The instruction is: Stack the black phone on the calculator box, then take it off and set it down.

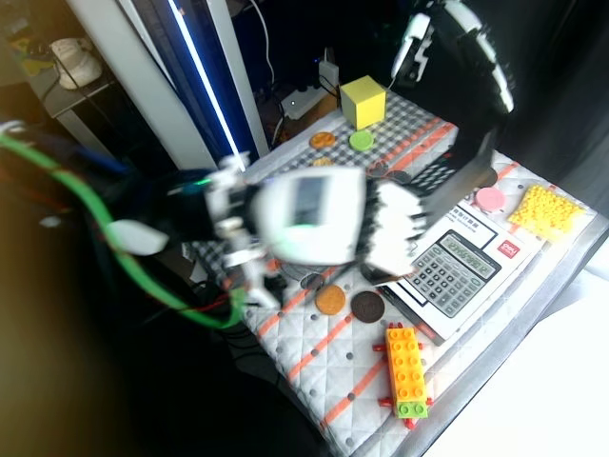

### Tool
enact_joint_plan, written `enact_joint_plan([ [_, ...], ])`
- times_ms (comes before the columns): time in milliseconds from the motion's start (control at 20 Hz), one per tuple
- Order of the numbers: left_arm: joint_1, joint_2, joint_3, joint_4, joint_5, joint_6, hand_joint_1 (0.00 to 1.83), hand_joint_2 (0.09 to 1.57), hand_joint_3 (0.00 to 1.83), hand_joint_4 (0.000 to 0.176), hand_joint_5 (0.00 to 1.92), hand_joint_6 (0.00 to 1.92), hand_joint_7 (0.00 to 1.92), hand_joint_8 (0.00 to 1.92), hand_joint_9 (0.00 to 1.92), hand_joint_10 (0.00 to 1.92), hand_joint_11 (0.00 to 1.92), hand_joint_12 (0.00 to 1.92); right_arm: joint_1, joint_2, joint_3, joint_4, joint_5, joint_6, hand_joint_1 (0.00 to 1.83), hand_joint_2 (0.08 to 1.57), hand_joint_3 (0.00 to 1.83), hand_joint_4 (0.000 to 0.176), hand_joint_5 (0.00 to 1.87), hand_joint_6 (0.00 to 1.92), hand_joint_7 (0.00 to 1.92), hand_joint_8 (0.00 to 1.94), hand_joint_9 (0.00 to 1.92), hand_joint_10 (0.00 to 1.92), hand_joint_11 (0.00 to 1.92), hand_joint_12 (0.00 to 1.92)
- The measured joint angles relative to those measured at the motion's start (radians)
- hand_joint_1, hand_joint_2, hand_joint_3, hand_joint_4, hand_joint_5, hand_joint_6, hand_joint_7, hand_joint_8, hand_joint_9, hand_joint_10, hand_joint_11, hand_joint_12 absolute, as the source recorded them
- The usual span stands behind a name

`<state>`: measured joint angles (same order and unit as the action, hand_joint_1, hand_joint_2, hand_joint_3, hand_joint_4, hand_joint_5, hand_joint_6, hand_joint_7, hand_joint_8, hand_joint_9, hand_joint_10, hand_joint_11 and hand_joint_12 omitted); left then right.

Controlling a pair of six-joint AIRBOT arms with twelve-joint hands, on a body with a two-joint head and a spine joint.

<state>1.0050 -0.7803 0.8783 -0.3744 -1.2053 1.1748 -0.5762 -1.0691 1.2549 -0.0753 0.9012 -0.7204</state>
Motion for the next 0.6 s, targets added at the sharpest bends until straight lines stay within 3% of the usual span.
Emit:
enact_joint_plan([
  [50,0.006,0.003,0.000,0.000,-0.015,-0.003,0.75,0.90,0.02,0.145,0.05,0.00,0.05,0.00,0.00,0.00,0.00,0.00,-0.023,0.006,-0.010,0.002,0.031,0.017,1.28,1.04,0.00,0.000,1.13,0.58,1.19,0.82,1.13,0.90,0.93,1.32],
  [100,0.013,0.014,-0.002,0.002,-0.023,-0.003,0.75,0.91,0.02,0.151,0.05,0.00,0.06,0.01,0.01,0.00,0.00,0.00,-0.054,0.013,-0.031,0.000,0.075,0.037,1.37,1.06,0.00,0.000,1.10,0.57,1.12,0.81,1.00,1.14,0.82,1.21],
  [250,0.022,0.018,-0.003,-0.010,-0.044,-0.015,0.82,0.90,0.01,0.156,0.07,0.01,0.06,0.00,0.00,0.00,0.00,0.00,-0.109,0.023,-0.079,-0.008,0.167,0.043,1.39,1.04,0.00,0.000,1.10,0.62,1.20,0.65,1.03,1.02,0.83,1.05],
  [300,0.022,0.018,-0.003,-0.007,-0.048,-0.021,0.81,0.90,0.01,0.161,0.07,0.01,0.06,0.00,0.00,0.00,0.00,0.00,-0.126,0.024,-0.085,-0.008,0.185,0.043,1.40,1.01,0.00,0.000,1.20,0.40,1.29,0.50,1.11,0.95,0.87,1.00],
  [350,0.022,0.018,-0.003,-0.004,-0.050,-0.021,0.80,0.89,0.01,0.173,0.06,0.00,0.06,0.00,0.00,0.00,0.00,0.00,-0.134,0.025,-0.088,-0.005,0.192,0.043,1.41,1.01,0.00,0.000,1.14,0.53,1.37,0.28,1.16,0.95,0.94,1.02],
  [400,0.022,0.018,-0.003,-0.003,-0.050,-0.021,0.80,0.90,0.01,0.163,0.07,0.01,0.07,0.01,0.00,0.00,0.00,0.00,-0.141,0.027,-0.090,-0.001,0.195,0.043,1.31,1.01,0.00,0.000,1.10,0.73,1.44,0.18,1.19,0.79,0.95,1.14],
  [450,0.022,0.018,-0.003,-0.003,-0.050,-0.021,0.79,0.91,0.01,0.146,0.07,0.00,0.08,0.01,0.00,0.00,0.00,0.00,-0.155,0.029,-0.090,0.005,0.201,0.043,1.30,1.01,0.00,0.000,1.17,0.54,1.34,0.50,1.19,0.80,0.92,1.26],
  [500,0.022,0.018,-0.003,-0.003,-0.052,-0.021,0.81,0.91,0.01,0.139,0.07,0.00,0.08,0.01,0.00,0.00,0.00,0.00,-0.174,0.030,-0.090,0.010,0.200,0.044,1.30,1.00,0.00,0.000,1.22,0.41,1.33,0.56,1.23,0.90,1.02,1.34],
  [550,0.022,0.018,-0.003,-0.004,-0.051,-0.021,0.80,0.91,0.01,0.127,0.07,0.00,0.08,0.00,0.01,0.00,0.00,0.00,-0.190,0.030,-0.090,0.013,0.201,0.044,1.31,1.01,0.00,0.000,1.23,0.35,1.32,0.61,1.29,0.86,1.08,1.30],
  [600,0.022,0.018,-0.003,-0.004,-0.052,-0.022,0.80,0.91,0.01,0.131,0.07,0.00,0.07,0.00,0.00,0.00,0.00,0.00,-0.205,0.030,-0.090,0.013,0.190,0.043,1.29,1.02,0.00,0.000,1.20,0.43,1.29,0.64,1.21,0.62,0.95,1.14],
])
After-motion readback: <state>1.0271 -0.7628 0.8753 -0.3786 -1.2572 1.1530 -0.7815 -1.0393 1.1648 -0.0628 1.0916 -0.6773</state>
